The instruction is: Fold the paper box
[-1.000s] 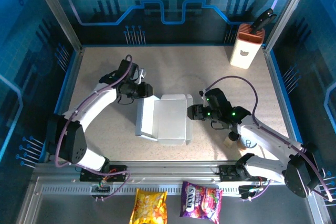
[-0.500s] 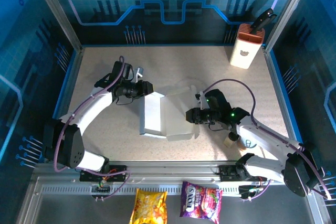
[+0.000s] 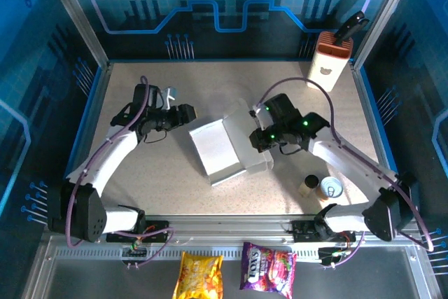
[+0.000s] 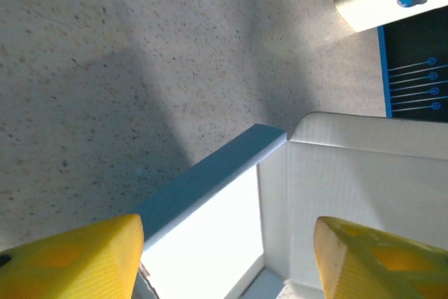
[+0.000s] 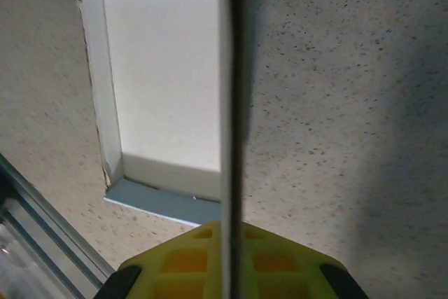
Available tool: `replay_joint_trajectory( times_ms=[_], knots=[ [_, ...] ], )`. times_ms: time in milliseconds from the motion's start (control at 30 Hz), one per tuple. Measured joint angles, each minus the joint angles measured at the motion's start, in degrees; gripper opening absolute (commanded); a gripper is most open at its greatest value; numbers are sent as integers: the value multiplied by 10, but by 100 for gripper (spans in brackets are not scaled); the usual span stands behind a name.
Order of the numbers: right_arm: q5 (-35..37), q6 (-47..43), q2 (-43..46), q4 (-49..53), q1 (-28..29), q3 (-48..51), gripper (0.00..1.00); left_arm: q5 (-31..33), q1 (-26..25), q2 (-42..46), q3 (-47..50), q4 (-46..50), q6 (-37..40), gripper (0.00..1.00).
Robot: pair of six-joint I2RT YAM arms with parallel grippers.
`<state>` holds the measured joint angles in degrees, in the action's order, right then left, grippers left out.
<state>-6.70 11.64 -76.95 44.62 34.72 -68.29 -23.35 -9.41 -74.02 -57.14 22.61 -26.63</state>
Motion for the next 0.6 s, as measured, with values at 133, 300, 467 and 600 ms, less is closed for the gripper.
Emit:
replay_joint_trajectory(
  times_ms=[133, 300, 467, 600],
  knots=[
    [23, -162, -70, 87, 9, -96, 1, 10, 2, 15, 6, 4, 16, 66],
    [64, -339, -166, 171, 27, -204, 2, 15, 2, 21, 26, 7, 29, 65],
    [93, -470, -241, 206, 29, -293, 3, 15, 2, 27, 44, 6, 32, 65],
    [101, -549, -293, 212, 32, -346, 7, 15, 2, 35, 57, -5, 42, 65]
  ],
)
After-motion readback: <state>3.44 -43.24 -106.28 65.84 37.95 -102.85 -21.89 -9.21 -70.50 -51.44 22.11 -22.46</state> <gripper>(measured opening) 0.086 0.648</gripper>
